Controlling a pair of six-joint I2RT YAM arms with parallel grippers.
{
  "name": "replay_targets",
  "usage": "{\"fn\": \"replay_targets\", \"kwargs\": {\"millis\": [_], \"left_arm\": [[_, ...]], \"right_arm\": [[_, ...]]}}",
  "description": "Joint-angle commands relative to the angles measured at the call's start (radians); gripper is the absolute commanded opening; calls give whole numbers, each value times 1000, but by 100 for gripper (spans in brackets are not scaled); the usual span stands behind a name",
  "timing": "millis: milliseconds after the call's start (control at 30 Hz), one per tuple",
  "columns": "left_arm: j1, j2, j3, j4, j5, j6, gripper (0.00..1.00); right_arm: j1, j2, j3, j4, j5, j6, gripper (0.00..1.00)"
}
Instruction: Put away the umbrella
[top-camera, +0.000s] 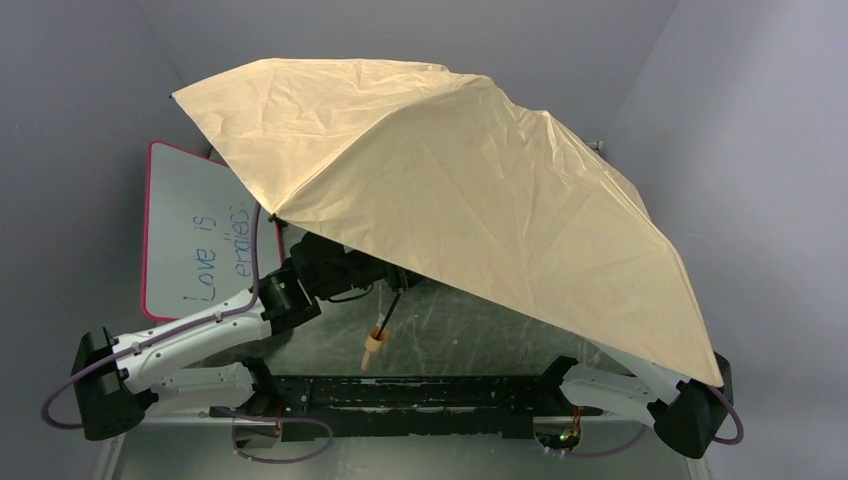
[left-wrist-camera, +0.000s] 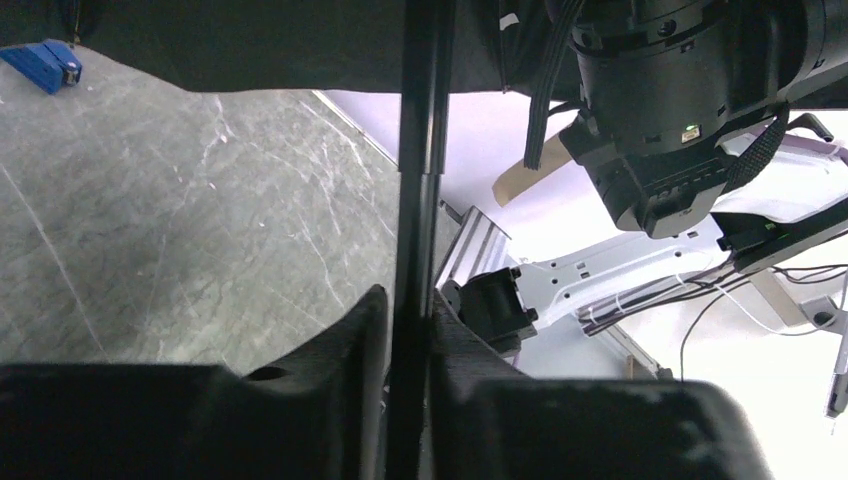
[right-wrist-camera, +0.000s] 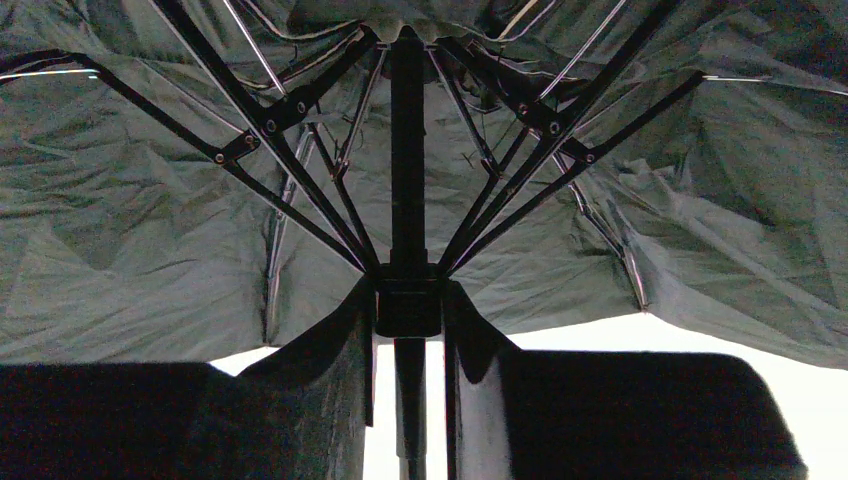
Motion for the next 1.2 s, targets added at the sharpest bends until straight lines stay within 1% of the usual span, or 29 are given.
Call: {"fn": "replay_targets", "kwargs": {"millis": [0, 100, 133, 333, 367, 433, 500, 567, 667, 767, 833, 900, 1033, 1100, 1167], "left_arm": [[3, -14, -2, -43, 23, 30, 20], [3, -8, 16, -50, 19, 38, 6], [3, -4, 21, -50, 15, 40, 5], [3, 7, 48, 12, -32, 21, 5], [3, 11, 56, 23, -41, 20, 5], [4, 25, 85, 37, -64, 24, 5], [4, 43, 120, 57, -86, 37, 5], [4, 59, 144, 72, -101, 47, 5], [6, 77, 177, 80, -112, 59, 5], [6, 85, 192, 73, -107, 69, 5], [6, 87, 190, 68, -103, 72, 5], [6, 84, 181, 61, -106, 70, 5], [6, 68, 170, 41, -112, 75, 5], [6, 65, 174, 5, -108, 86, 5], [6, 69, 198, -66, -103, 100, 5]], "right_arm": [[-3, -14, 53, 33, -6, -31, 0], [-3, -12, 66, -10, -27, -52, 0], [-3, -15, 69, -31, -37, -60, 0], [-2, -49, 14, -90, -24, -140, 0], [-3, -48, 4, -106, -34, -136, 0], [3, -34, -21, -132, -100, -108, 0], [47, -13, -75, -138, -140, -68, 0], [137, -10, -137, -141, -79, -46, 0], [194, -39, -208, -141, -5, -5, 0], [199, -70, -244, -145, 35, 14, 0], [199, -94, -241, -163, 70, 3, 0], [199, -107, -219, -209, 95, -5, 0], [198, -121, -207, -294, 151, 33, 0], [199, -131, -205, -334, 181, 73, 0], [198, -126, -175, -408, 207, 115, 0]]}}
